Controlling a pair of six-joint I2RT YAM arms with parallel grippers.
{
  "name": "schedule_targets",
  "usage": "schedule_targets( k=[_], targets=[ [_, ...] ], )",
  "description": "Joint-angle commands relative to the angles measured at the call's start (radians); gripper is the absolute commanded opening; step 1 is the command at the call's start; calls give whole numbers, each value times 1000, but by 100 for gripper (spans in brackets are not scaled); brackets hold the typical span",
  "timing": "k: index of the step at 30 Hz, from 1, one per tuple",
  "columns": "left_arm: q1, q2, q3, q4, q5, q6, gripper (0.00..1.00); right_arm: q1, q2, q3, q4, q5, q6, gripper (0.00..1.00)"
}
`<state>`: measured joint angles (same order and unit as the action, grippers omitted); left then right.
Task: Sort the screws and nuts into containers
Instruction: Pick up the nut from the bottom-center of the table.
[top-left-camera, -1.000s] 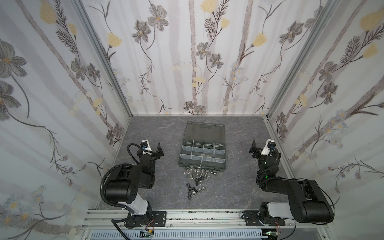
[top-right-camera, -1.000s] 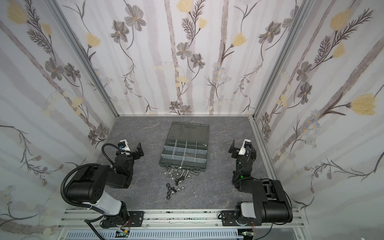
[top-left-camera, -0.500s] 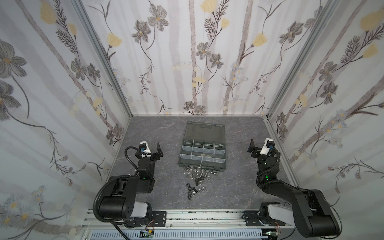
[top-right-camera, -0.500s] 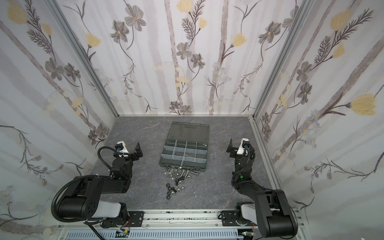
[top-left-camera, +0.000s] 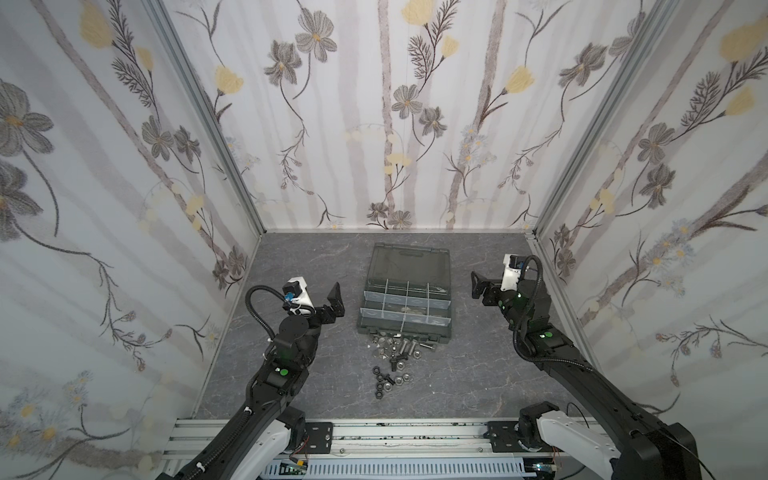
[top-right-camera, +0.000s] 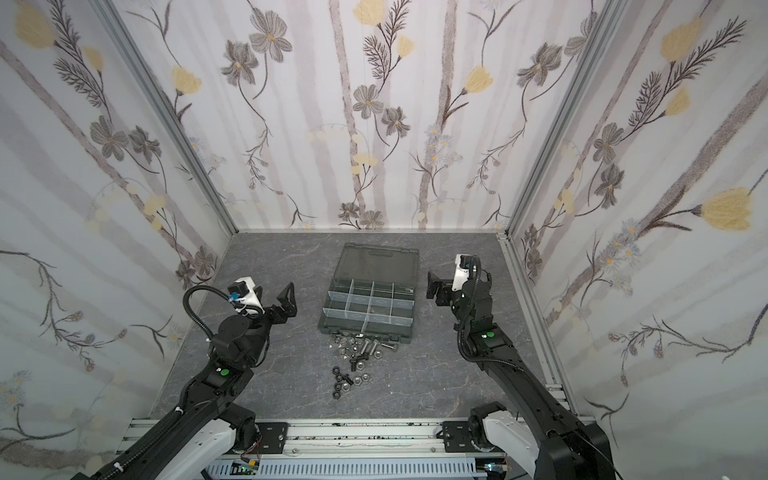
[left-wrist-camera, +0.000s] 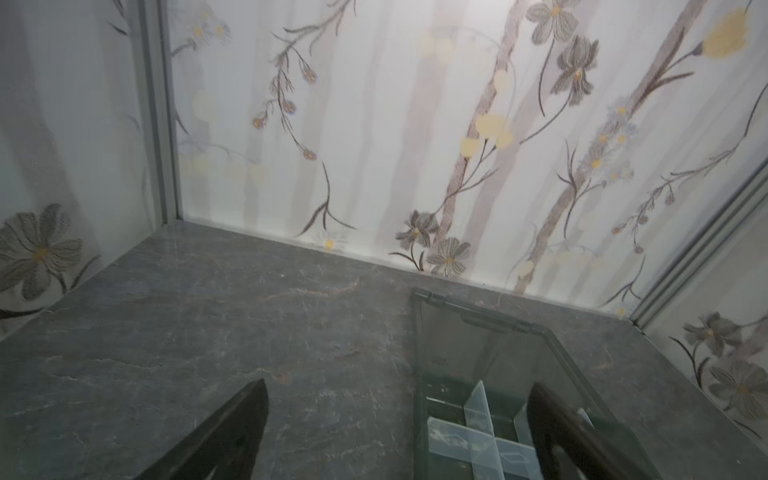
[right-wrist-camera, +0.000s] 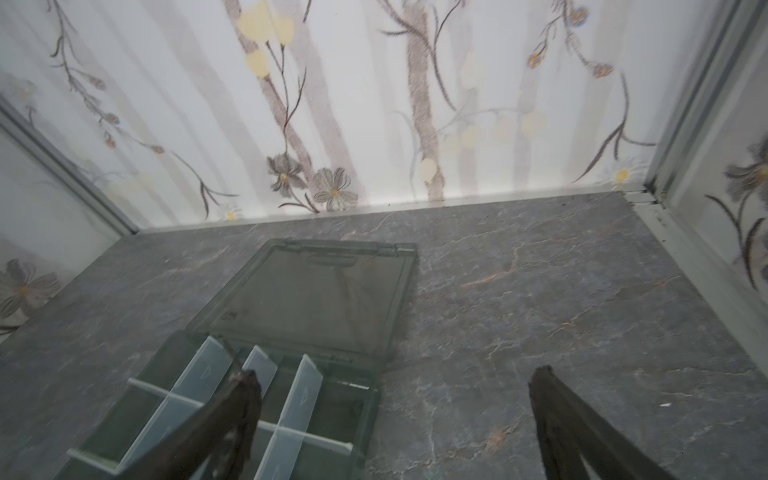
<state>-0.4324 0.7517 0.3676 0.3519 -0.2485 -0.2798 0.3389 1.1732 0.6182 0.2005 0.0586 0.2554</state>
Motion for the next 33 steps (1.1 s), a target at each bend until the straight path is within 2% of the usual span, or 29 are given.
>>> schedule_targets(
  k=[1,8,17,26,33],
  targets=[
    [-78,43,15,-183,19,-129,100,83,22,23,-119,-34,51,100],
    [-287,271,60,-266,-10,-224,100,255,64,5,-146,-21,133,100],
    [-411,401,120,-425,3,-400,100,312,61,-30,-188,8,196,100],
    [-478,503,212,-626,24,-532,100,319,14,-72,-214,3,233,100],
    [-486,539,230,-689,70,-542,100,323,-9,-89,-231,3,242,100]
  ],
)
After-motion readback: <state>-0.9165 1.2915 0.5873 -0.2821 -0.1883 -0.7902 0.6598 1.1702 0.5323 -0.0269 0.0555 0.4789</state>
